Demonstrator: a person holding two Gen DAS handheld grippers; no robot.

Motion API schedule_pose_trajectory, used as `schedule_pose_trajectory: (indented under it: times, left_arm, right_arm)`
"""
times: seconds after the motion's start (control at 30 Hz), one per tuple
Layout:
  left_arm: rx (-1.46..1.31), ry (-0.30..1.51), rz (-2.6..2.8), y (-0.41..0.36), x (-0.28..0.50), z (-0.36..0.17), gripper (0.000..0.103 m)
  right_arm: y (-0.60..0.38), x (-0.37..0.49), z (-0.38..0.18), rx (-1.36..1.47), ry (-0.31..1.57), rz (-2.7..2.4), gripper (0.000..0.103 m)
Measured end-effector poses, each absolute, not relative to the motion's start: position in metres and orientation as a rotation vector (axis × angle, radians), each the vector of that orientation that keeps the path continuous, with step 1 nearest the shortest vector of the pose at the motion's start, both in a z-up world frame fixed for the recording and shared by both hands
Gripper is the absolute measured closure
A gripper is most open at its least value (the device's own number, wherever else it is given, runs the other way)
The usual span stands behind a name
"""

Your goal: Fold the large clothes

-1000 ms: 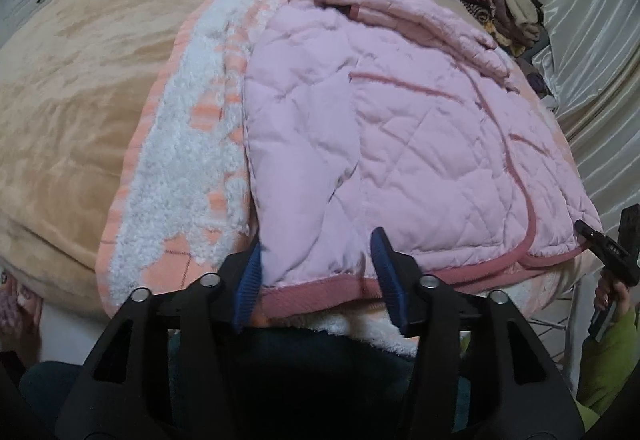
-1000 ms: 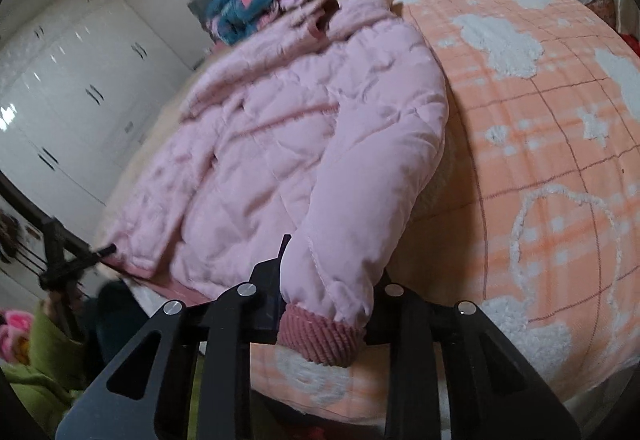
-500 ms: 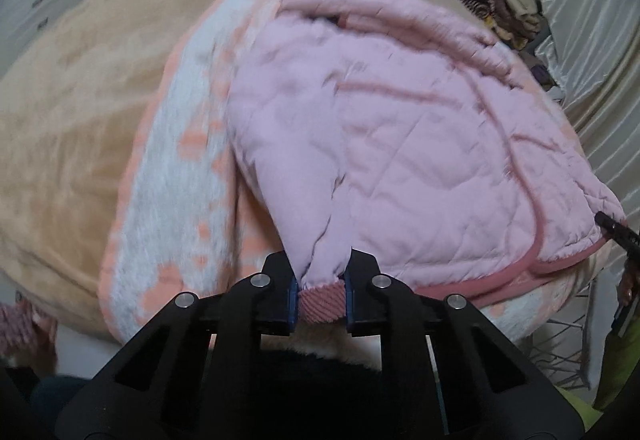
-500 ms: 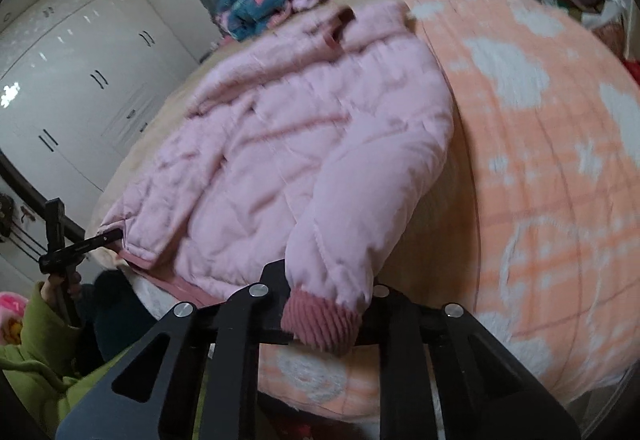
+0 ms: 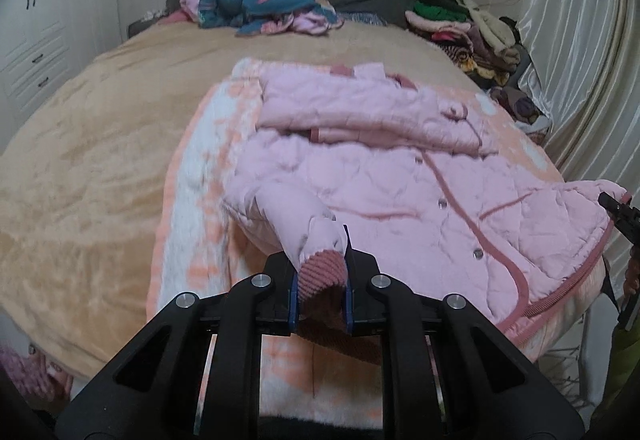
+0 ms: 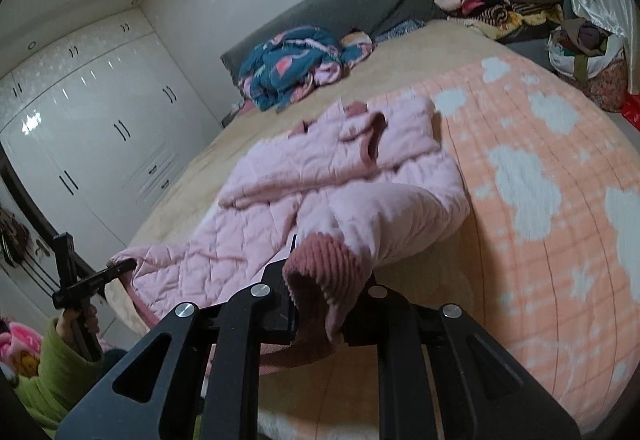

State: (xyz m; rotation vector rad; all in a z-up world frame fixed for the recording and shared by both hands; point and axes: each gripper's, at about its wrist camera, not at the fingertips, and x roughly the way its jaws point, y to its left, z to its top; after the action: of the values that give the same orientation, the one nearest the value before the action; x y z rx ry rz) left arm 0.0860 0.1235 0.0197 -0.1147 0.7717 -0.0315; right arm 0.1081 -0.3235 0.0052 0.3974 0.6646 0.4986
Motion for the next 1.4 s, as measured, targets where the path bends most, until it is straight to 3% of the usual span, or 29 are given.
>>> schedule_pose_trajectory:
  times: [0.8,1.4]
  left_arm:
    - [-0.102,0.634,-0.013,0.128,0.156,0.081,0.094]
    - [-0.084,0.611,0.038,0.131,0.21,0.085,0.094]
  right_arm:
    - [-0.325,0.176,0.06,0.446,0.563,0.439,0.089]
    - [-0.316,0.242,0.074,0.434,0.534,0.408,0.089]
